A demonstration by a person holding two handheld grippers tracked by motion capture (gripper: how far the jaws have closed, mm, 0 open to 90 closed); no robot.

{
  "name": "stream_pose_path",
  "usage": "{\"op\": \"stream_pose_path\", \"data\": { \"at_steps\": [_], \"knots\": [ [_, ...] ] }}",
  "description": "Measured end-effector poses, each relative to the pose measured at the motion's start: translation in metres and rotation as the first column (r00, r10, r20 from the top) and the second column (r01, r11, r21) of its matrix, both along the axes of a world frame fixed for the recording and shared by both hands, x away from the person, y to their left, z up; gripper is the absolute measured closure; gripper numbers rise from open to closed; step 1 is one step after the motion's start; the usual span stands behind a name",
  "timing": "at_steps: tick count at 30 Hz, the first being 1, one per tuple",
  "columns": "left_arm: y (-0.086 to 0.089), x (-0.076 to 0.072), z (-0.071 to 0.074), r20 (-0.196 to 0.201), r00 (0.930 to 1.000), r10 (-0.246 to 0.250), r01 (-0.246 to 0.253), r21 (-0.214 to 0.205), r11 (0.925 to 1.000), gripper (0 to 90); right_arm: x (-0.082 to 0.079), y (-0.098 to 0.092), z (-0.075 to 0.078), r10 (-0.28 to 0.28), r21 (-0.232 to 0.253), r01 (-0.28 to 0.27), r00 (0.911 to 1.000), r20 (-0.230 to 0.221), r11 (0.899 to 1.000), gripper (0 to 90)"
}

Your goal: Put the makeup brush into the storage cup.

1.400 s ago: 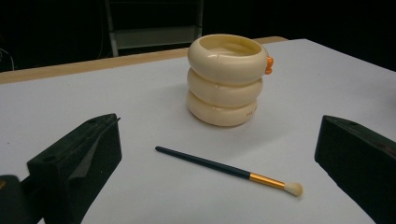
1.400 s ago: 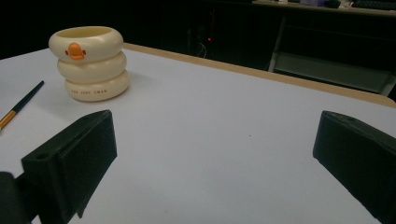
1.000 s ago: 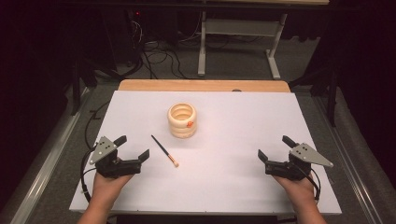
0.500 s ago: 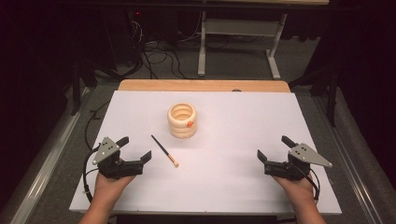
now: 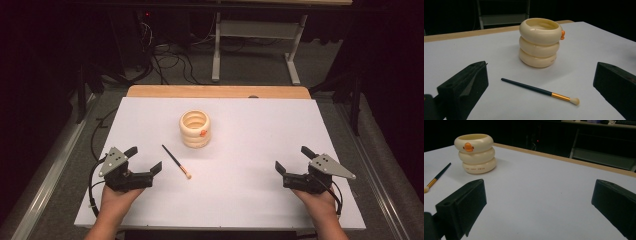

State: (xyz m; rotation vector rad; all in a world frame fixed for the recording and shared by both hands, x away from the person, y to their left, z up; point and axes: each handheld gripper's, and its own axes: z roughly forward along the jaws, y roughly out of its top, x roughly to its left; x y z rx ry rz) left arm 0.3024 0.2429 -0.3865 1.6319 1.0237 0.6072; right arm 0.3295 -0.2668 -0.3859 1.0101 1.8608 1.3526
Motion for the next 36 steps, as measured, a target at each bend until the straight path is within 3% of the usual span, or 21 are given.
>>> {"op": "stream_pose_path", "data": {
  "at_steps": [8, 14, 36],
  "knots": [
    [0.001, 0.001, -0.001, -0.021, 0.9998, 0.006, -0.006, 0.000, 1.0000, 0.6, 0.000, 0.001, 0.000, 0.005, -0.010, -0.005, 1.0000, 0.006, 1.000, 1.0],
    [0.002, 0.004, -0.004, -0.068, 0.9974, 0.023, -0.023, 0.000, 0.9997, 0.6, 0.001, 0.001, -0.001, 0.005, -0.010, -0.005, 1.0000, 0.007, 1.000, 1.0],
    [0.006, 0.015, -0.017, -0.202, 0.9778, 0.054, -0.043, 0.059, 0.9973, 0.6, 0.003, 0.002, -0.005, 0.001, -0.022, -0.001, 1.0000, -0.010, 1.000, 1.0]
  ]
}}
